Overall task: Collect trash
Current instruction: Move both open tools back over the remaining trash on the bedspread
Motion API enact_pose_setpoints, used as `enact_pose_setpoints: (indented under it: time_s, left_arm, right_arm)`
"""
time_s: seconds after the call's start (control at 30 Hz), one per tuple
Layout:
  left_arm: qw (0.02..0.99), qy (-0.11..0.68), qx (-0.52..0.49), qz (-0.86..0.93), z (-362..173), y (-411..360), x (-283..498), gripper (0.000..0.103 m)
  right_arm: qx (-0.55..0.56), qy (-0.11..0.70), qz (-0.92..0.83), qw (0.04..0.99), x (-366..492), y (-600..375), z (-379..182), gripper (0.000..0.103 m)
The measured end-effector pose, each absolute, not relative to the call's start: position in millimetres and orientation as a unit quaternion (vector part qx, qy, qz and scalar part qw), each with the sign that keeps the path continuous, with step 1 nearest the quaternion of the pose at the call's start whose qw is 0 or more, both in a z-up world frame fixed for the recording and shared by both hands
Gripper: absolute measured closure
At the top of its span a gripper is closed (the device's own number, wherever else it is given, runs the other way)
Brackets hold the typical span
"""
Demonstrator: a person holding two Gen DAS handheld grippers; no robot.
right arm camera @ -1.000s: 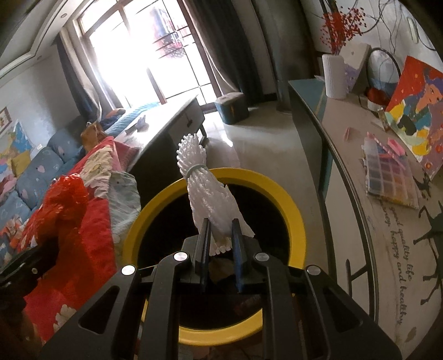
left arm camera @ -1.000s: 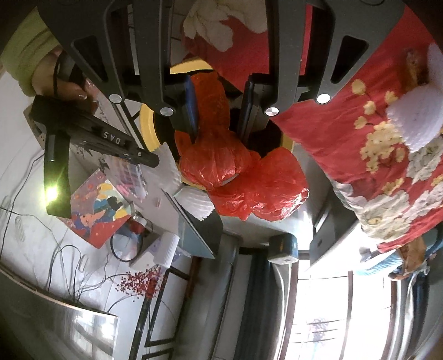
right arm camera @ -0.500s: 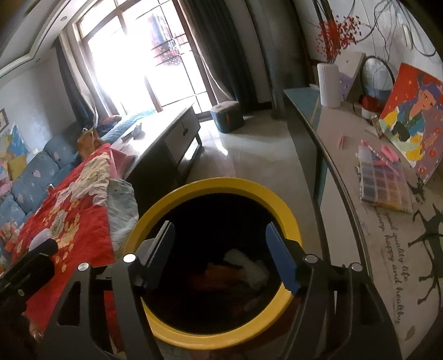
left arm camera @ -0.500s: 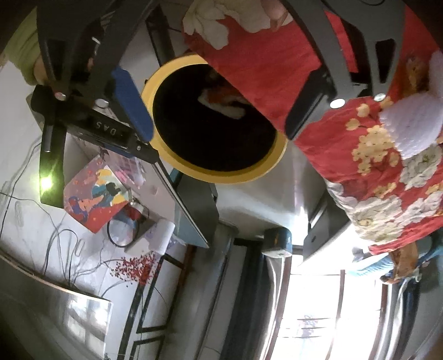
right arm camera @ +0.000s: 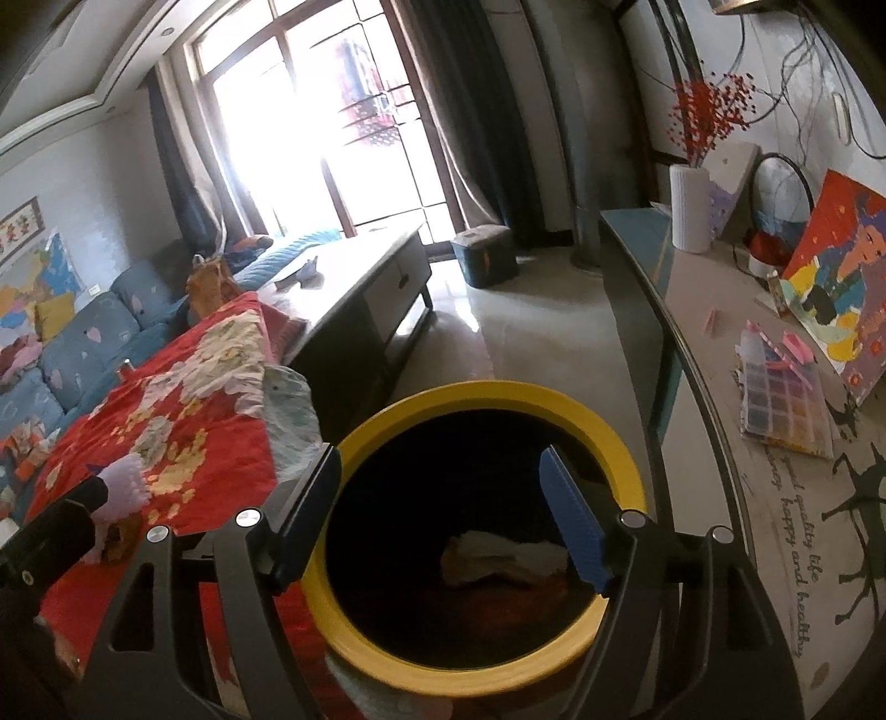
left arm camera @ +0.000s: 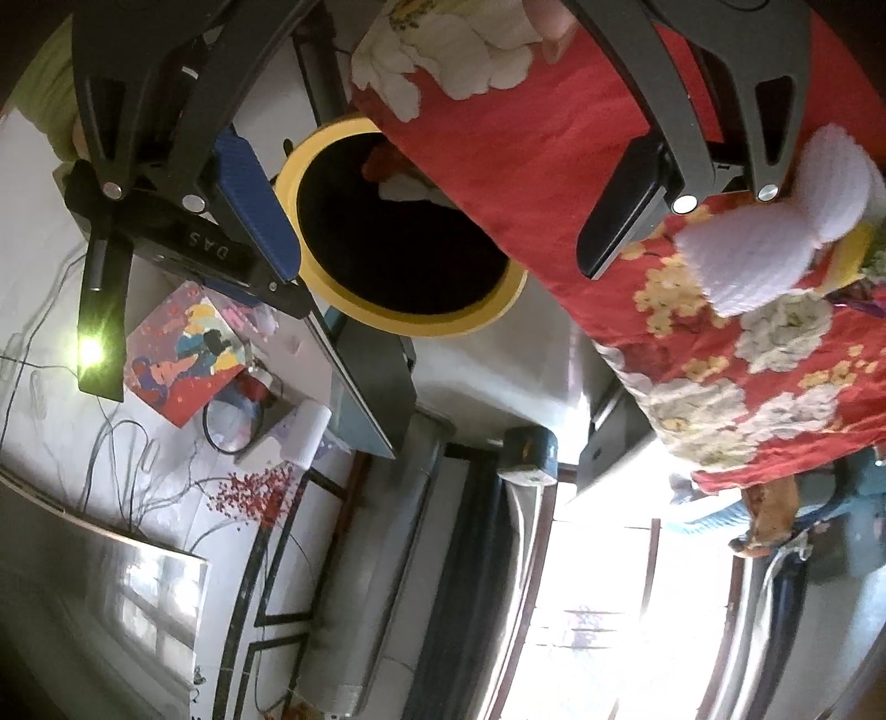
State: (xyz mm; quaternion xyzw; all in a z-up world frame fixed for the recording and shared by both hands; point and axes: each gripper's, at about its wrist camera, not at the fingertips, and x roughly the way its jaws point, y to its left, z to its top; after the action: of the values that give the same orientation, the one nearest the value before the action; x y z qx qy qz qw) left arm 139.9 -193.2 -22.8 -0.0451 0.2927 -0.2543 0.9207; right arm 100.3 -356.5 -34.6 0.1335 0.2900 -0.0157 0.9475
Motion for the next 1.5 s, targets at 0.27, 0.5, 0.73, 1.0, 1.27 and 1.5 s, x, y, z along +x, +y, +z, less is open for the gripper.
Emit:
enact_pose_setpoints:
  time_s: [0.27,0.5,0.73,1.0,1.27,1.5]
  left_arm:
    - [0.937,0.271,-0.05,-0.215,-11,-163,131,0.011]
    - [0.946,0.261,-0.065,-0.183,-7,-128,124,0.011]
    - [0.955,0.247,-0.082,-0.145,-1,-92,115,0.011]
    - [0.959,0.24,-0.104,-0.108,0,-52,108,0.011]
    - [0.962,0.235,-0.12,-0.075,0,-20,103,0.011]
    - [0.961,0.238,-0.136,-0.044,-5,10,98,0.011]
  right_arm:
    - [0.119,0.28,0.022,0.952,96,-323,-22,0.031]
    - [0.098,0.278,0.068,0.953,93,-285,-14,0.031]
    - [0.078,0.279,0.107,0.951,89,-245,-7,0.029]
    - [0.054,0.282,0.147,0.947,86,-209,-3,0.028]
    - [0.04,0.287,0.174,0.941,87,-179,0,0.028]
    - [0.034,0.291,0.198,0.935,95,-155,2,0.028]
